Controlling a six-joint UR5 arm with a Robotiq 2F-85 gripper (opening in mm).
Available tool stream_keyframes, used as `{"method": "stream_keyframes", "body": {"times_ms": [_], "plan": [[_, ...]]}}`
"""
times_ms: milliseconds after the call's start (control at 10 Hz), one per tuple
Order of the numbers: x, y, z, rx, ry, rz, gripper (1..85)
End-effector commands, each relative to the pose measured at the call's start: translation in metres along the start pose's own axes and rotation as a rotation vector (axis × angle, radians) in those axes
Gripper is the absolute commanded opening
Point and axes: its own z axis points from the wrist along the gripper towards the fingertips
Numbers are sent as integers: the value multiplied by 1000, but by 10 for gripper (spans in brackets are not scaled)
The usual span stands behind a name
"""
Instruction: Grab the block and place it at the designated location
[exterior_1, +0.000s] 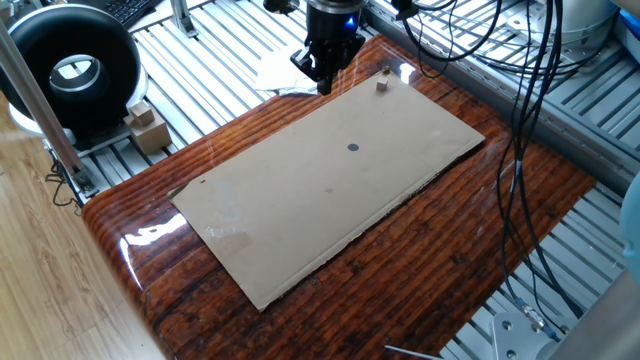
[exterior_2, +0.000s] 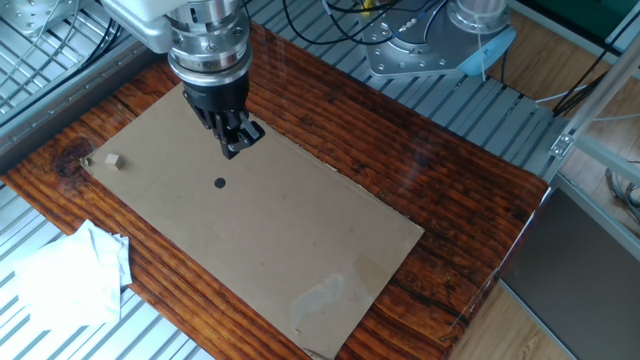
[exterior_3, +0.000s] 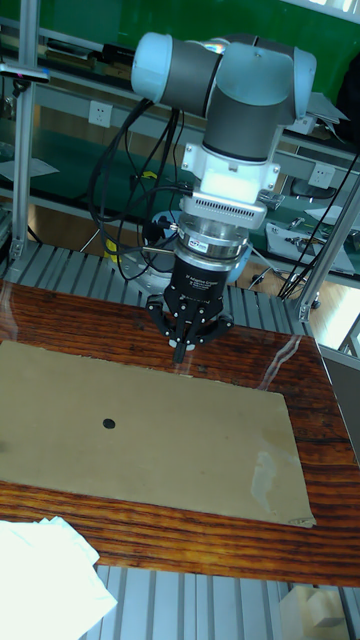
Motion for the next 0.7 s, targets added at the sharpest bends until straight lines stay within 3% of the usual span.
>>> {"method": "stream_keyframes", "body": {"times_ms": [0, 400, 600], "plan": [[-3, 3, -1, -13, -10, 8, 10], [-8, -3, -3, 17, -27, 3, 10], [-14, 1, -4, 0, -50, 28, 10]]}}
